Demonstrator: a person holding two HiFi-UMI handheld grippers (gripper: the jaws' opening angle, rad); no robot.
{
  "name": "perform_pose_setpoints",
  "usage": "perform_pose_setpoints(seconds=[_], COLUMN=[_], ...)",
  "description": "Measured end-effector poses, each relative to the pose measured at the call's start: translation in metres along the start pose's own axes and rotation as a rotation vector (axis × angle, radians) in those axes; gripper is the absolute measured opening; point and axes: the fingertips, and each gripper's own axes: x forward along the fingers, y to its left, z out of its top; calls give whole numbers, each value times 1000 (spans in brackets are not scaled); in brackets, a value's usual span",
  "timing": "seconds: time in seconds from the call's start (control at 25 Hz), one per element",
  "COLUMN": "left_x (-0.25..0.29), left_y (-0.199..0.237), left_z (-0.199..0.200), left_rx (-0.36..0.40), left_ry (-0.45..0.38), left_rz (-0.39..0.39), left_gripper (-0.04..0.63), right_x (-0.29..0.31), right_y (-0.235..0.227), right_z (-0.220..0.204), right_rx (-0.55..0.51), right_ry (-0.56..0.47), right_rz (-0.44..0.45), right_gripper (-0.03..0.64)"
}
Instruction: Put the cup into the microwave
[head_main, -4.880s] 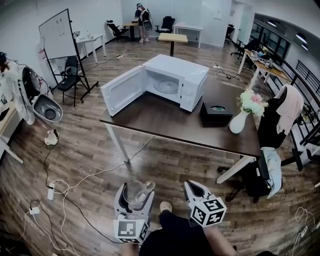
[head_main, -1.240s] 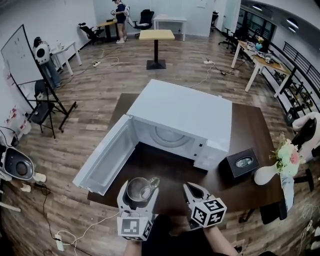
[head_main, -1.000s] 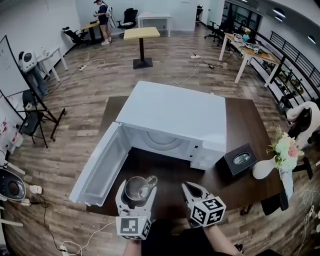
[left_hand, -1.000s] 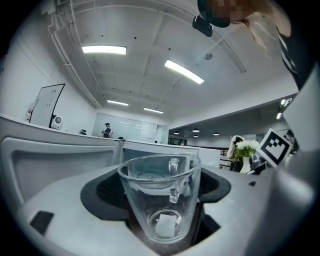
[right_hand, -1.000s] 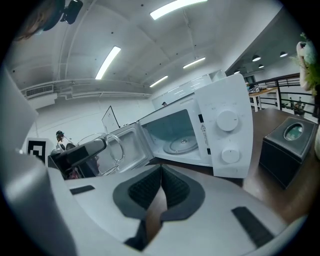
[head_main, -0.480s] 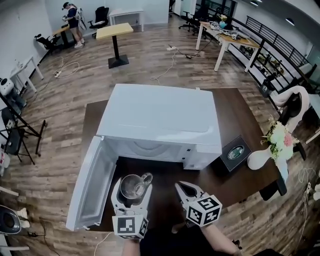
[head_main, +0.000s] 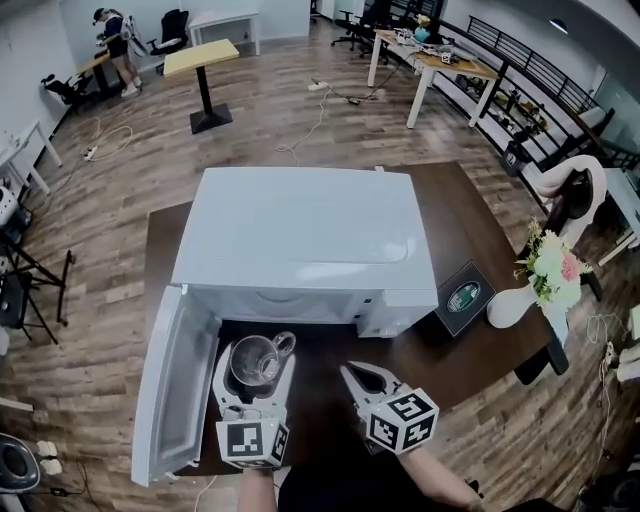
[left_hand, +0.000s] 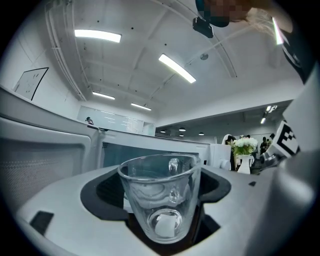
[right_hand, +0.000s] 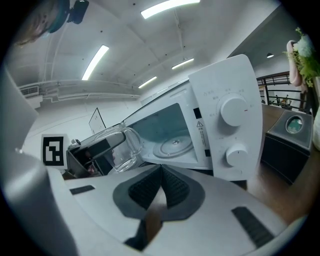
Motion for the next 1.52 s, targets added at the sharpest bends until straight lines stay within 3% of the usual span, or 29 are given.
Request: perform_pose_setpoints(seconds=[0.52,0.92,1.52], left_x=[59,104,160], left_y=[-1,6,15], left_z=[-6,-15,-33], left_rx=[59,65,177], left_ry=[14,14,28], left_rz=[-49,-43,-44], left_gripper=[397,397,397], right_x=[9,23,44], right_y=[-14,-22,-35], right_z=[-7,-10,-13], right_rx=[16,36,31], right_ry=[42,74,112], right_rz=[-12,-6,-14], right_gripper=[-6,-6,-6])
